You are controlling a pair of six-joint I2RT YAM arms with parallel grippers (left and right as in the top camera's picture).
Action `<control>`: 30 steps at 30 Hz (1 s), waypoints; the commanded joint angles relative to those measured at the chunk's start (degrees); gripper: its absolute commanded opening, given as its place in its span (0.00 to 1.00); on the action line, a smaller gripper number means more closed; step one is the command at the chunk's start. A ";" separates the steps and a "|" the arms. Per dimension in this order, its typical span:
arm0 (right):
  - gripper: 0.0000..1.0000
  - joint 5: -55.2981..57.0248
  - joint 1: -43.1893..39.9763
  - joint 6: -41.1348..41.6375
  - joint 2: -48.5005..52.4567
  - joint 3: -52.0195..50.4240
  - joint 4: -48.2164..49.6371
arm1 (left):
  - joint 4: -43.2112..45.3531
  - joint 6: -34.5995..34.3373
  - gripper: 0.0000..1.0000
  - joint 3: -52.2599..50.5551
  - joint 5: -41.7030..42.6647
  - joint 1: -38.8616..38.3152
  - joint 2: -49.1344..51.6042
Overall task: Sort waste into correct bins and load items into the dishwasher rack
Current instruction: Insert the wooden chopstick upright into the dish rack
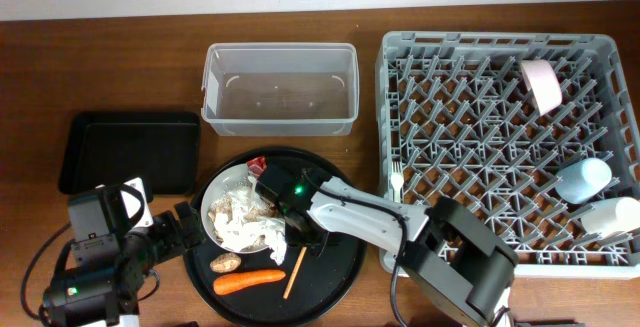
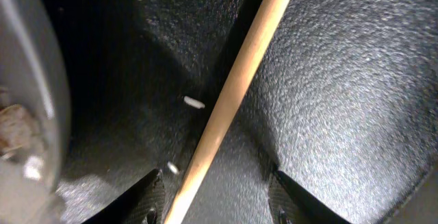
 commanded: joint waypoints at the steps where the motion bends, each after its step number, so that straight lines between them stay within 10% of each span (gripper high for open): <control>1: 0.45 1.77 0.46 0.92 0.94 0.35 0.52 | -0.09 -0.46 0.99 0.98 0.39 0.35 -0.20; 8: 0.17 1.99 0.46 0.90 0.94 0.35 0.63 | -0.09 -0.46 0.99 0.98 0.39 0.35 -0.20; 18: 0.04 2.12 0.20 -0.04 -0.02 0.59 0.61 | -0.07 -0.46 0.99 0.98 0.39 0.35 -0.20; 30: 0.04 6.10 -24.65 -31.23 -24.41 4.50 -18.12 | -0.09 -0.46 0.99 0.98 0.39 0.35 -0.20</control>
